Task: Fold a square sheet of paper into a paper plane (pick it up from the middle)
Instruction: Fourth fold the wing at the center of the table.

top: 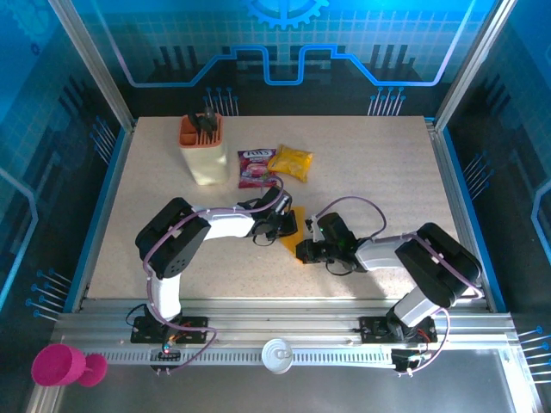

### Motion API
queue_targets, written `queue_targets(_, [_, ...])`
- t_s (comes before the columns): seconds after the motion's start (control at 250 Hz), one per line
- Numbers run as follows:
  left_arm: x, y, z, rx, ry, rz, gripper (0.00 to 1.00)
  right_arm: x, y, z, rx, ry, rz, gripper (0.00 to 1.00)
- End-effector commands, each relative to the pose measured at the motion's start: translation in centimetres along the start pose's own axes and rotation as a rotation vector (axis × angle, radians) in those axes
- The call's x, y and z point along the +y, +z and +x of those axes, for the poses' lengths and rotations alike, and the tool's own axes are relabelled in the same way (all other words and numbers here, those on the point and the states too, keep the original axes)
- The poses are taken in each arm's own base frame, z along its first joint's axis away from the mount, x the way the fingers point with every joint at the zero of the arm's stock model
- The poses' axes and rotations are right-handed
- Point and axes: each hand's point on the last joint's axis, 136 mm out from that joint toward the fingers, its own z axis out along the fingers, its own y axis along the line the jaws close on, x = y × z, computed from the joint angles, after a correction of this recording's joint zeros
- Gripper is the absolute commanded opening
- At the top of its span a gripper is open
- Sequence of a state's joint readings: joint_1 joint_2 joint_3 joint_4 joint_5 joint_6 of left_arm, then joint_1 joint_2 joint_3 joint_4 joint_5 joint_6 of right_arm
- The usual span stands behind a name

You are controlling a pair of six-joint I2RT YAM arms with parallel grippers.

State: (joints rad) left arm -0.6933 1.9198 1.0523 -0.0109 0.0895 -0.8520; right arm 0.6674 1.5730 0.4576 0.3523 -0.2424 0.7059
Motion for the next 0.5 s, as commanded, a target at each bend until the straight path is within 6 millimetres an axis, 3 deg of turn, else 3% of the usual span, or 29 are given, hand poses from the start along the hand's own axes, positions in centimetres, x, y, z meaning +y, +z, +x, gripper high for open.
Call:
queue_targets(0.0, [6.1, 1.6, 2.3, 0.069, -0.046, -0.212, 0.0, -6.1, -2.0, 11.6, 0.367, 0.127, 0.234, 0.0])
queue_targets(0.495, [6.9, 1.9, 2.4, 0.071, -0.057, -0.228, 0.0, -6.5, -4.0, 12.2, 0.35, 0.146, 0.269, 0.0])
